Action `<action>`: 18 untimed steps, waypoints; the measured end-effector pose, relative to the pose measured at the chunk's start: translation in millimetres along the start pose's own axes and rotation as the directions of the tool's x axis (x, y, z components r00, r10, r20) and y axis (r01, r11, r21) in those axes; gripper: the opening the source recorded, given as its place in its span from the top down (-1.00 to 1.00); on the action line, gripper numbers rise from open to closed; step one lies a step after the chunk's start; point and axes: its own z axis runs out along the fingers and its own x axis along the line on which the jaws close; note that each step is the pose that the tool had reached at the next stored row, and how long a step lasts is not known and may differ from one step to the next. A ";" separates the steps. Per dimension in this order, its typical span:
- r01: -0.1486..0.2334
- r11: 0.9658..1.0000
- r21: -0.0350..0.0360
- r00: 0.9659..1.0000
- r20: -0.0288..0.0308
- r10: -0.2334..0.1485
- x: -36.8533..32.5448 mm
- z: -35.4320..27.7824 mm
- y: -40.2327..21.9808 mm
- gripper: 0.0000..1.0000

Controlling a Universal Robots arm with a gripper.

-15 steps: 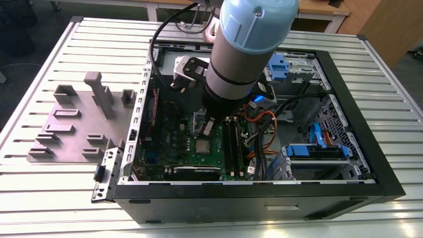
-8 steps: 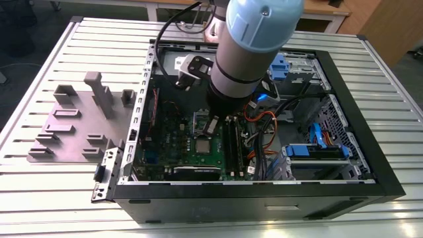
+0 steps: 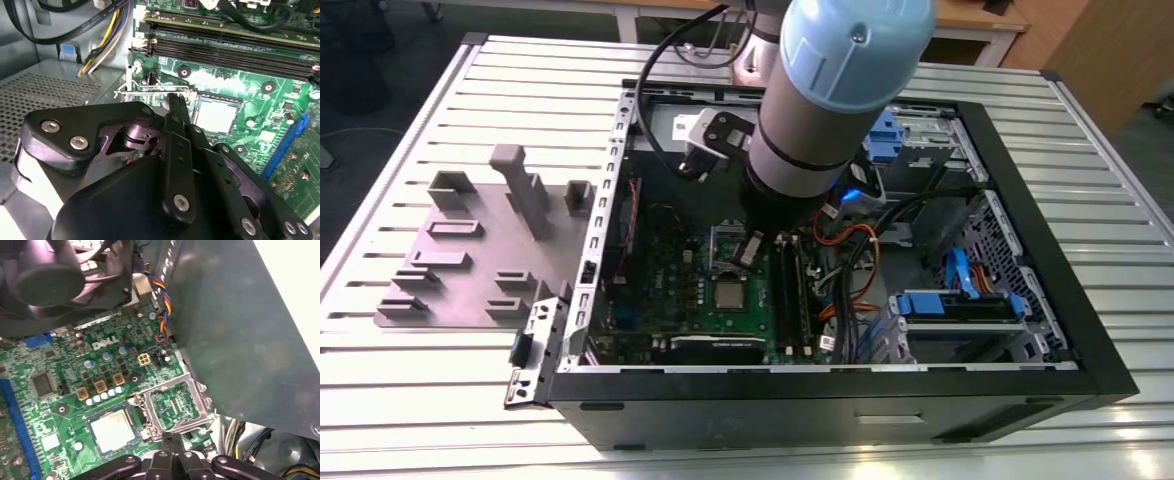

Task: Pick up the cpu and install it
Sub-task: 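Close the cpu cover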

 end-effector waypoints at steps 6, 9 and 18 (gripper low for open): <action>-0.012 1.000 0.002 1.000 0.002 0.012 -0.1 0.5 0.0 0.79; -0.012 1.000 0.002 1.000 0.002 0.012 -0.1 0.5 0.0 0.79; -0.012 1.000 -0.003 1.000 0.011 0.012 -1.1 0.6 -1.9 0.79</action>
